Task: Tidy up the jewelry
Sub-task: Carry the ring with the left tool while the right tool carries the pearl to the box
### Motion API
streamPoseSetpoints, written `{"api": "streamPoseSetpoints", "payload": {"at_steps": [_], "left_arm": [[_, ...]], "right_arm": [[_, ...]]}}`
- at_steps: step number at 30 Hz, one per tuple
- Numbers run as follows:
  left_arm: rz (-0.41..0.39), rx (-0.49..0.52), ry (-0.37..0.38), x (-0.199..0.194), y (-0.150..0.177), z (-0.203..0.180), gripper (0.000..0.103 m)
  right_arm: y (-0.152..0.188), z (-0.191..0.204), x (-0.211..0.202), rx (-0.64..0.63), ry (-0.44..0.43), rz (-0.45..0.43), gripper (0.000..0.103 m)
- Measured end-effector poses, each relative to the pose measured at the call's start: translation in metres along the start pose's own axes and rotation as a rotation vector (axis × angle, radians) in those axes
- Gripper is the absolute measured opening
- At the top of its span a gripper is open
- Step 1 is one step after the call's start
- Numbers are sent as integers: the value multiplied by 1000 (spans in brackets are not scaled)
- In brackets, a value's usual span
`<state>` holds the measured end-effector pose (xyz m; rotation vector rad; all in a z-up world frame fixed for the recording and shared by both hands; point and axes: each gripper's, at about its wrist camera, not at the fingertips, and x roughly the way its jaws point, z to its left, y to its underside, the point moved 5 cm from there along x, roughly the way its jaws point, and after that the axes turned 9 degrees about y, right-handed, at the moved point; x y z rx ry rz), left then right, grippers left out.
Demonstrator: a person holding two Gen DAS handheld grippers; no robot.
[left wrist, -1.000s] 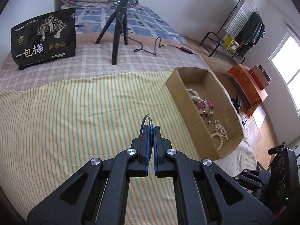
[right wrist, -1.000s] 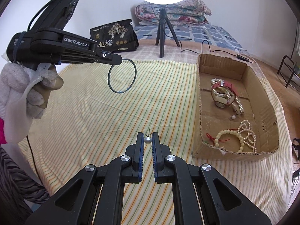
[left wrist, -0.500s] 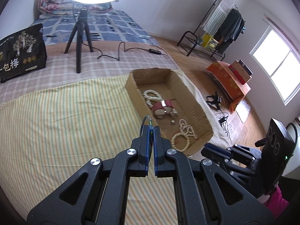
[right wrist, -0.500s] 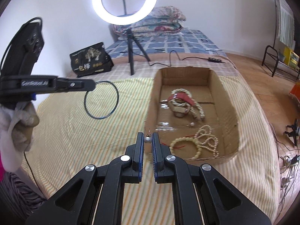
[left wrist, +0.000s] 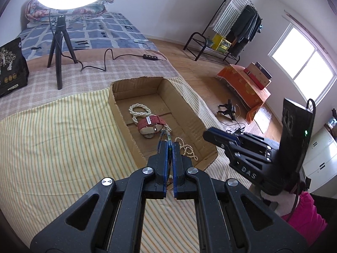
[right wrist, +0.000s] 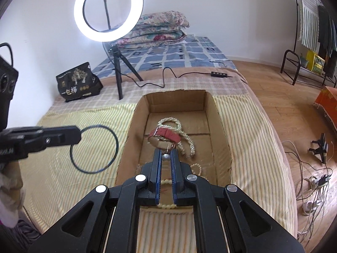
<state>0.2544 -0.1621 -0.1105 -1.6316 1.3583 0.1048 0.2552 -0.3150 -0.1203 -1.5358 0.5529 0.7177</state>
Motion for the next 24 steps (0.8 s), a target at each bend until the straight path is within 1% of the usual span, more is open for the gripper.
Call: {"api": "streamPoseSetpoints", "payload": {"at_steps": [8,12,18,24], "left_arm": [[8,49,-27,16,-1,-10,1],[7,62,-23,22,-2,-15,1],[19,77,-32,34,-1,-20,1],[25,108,-59,46,1,-23,1]], "right_arm": [[-24,-15,30,-2,22,13,7],[-36,-22,45,3,28,21,7],[-49,-24,64,17,21,27,7],[-57,-27,84,41,9,36,7]]}}
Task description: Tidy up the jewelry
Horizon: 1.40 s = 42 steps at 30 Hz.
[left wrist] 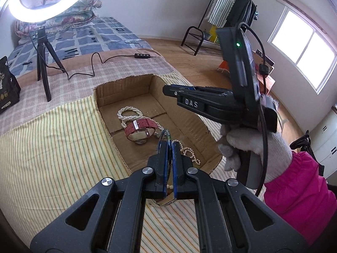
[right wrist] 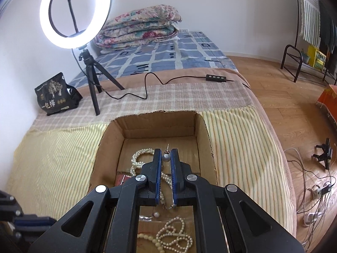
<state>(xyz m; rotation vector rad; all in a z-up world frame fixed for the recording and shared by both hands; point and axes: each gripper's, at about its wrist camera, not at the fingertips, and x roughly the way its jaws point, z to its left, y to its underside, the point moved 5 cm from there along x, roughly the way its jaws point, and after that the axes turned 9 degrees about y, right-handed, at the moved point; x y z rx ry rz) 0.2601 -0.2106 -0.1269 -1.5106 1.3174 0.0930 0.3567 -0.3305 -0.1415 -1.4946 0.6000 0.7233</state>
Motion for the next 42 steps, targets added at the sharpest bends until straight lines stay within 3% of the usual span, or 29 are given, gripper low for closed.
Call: {"api": "streamPoseSetpoints", "payload": {"at_steps": [19,21,23,25,26,27,29,36,42], "left_arm": [[-19,88,-44,8,-3,-11,1],[-19,94,-51,7,-4,-11,1],[-16,101,-61,8,-3,-11,1],[-11,110,-73,8,-2,-12,3],[-10,112,-81,8,-1,-11,15],[-15,113,-83,7,0,-11,32],[-31,117,-86,4,0,-12,44],[-50,120,-99,-7,-1,-11,51],[-64,134,-110,-17,1,-14,51]], "right_arm": [[-7,-2,24,38,-5,17,8],[-7,-2,24,37,1,17,19],[-7,-1,22,38,9,10,45],[-8,-1,20,41,26,-4,64],[-9,-1,19,42,35,-9,71],[-9,-1,18,42,42,-15,72],[-10,0,17,35,43,-16,72],[-12,7,12,11,65,-13,72],[-15,13,-3,-5,73,-34,72]]}}
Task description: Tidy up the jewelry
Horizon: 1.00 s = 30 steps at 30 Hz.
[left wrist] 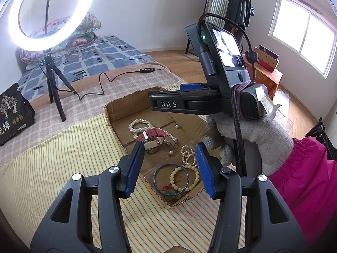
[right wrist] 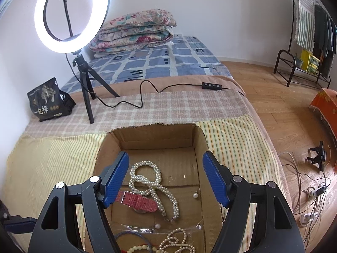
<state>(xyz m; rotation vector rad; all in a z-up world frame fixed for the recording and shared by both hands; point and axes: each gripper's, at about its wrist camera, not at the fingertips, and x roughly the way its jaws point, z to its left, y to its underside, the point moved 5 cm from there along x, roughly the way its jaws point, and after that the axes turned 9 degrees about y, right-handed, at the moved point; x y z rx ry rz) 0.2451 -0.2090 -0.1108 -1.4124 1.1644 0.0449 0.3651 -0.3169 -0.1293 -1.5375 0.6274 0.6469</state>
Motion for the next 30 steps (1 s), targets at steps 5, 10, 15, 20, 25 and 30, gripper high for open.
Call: {"api": "streamPoseSetpoints", "payload": {"at_steps": [5,10,15,20,25,30], "left_arm": [[-24,-3,-4,-15,-1,1,51],[-52,0,-15,-34,-1,3,52],[-77,4,-32,-53,1,5,52],[-97,9,-51,-72,4,8,52],[-103,7,-69,-86,11,15,52],[-123,-6,-91,-103,15,24,52]], "right_arm": [[-1,4,-12,0,8,-14,72],[-1,10,-26,-12,14,-27,72],[0,15,-42,-10,15,-42,72],[6,22,-59,-31,27,-54,73],[10,27,-81,-52,42,-75,73],[14,35,-111,-70,82,-116,80]]}}
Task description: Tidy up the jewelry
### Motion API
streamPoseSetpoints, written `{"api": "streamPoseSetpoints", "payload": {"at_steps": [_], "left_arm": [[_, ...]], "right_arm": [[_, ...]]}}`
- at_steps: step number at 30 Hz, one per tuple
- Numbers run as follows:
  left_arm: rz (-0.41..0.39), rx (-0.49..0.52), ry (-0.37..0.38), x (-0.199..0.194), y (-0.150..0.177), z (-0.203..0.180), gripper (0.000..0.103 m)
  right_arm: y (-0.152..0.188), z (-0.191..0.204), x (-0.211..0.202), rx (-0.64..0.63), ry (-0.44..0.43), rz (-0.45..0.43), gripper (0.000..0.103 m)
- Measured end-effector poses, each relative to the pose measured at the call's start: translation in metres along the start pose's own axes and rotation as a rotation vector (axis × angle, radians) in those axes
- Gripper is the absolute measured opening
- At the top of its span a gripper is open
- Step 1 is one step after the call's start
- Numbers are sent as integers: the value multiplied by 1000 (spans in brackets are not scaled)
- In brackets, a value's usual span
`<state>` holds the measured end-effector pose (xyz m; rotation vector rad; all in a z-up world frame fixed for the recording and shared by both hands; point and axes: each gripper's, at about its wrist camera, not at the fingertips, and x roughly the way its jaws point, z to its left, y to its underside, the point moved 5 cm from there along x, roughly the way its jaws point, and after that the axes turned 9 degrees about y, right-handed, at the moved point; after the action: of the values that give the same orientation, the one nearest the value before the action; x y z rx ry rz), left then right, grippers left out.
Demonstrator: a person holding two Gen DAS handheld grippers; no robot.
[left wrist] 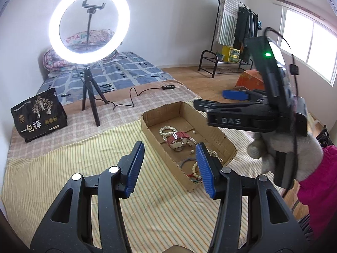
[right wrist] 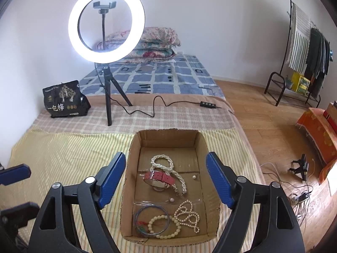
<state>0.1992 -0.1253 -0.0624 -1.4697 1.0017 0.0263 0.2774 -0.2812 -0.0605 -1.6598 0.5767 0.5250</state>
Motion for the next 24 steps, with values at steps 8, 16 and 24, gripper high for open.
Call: {"api": "streamPoseSetpoints", "payload": {"at_steps": [8,16,24], "left_arm": [[-70,-11,-36,-32,-2,12,67],[-117,0,-79,-57,-4,12,82],[-145,36,-132,-76,-8,0,98]], "right_arm": [[2,9,-44,-12,16,-51,80],[8,11,-82,-6,36,-107,81],[16,11,-102,23,34,-148,83]]}}
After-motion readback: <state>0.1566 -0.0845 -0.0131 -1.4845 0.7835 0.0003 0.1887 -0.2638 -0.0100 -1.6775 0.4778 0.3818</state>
